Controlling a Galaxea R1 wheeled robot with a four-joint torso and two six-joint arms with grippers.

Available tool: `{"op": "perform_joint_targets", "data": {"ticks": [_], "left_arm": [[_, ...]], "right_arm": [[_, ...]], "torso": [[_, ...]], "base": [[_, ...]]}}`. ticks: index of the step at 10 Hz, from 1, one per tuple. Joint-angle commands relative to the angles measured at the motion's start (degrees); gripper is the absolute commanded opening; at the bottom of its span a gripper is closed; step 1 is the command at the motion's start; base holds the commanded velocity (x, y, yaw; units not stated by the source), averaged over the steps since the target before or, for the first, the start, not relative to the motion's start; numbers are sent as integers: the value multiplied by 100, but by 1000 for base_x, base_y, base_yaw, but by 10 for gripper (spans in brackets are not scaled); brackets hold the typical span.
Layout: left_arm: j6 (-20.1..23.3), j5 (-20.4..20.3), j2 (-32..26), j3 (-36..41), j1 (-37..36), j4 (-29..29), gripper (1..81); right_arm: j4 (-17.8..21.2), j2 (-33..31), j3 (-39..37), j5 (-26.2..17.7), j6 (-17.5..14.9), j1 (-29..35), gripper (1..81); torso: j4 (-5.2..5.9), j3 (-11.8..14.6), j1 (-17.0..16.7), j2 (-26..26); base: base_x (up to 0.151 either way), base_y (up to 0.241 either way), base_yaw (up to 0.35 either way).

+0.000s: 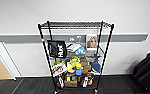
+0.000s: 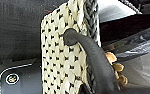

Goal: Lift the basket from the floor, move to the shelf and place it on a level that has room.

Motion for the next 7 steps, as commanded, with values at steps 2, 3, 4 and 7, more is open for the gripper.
{"op": "perform_joint_targets", "data": {"ticks": [2, 3, 4, 7], "left_arm": [[94, 365, -103, 355, -606, -83, 10], [94, 365, -111, 355, -597, -83, 10], [94, 365, -111, 355, -597, -83, 10], [94, 365, -103, 355, -589, -74, 10]], "right_arm": [[83, -81, 344, -174, 43, 591, 10], [83, -81, 362, -174, 43, 599, 10], [74, -90, 362, -174, 43, 591, 10], [74, -90, 344, -174, 43, 573, 10]], "torso": [[0, -2, 0, 0], [0, 0, 0, 0], [0, -2, 0, 0], [0, -2, 0, 0]], "base": [[92, 0, 0], [93, 0, 0], [98, 0, 0], [105, 0, 0]]}}
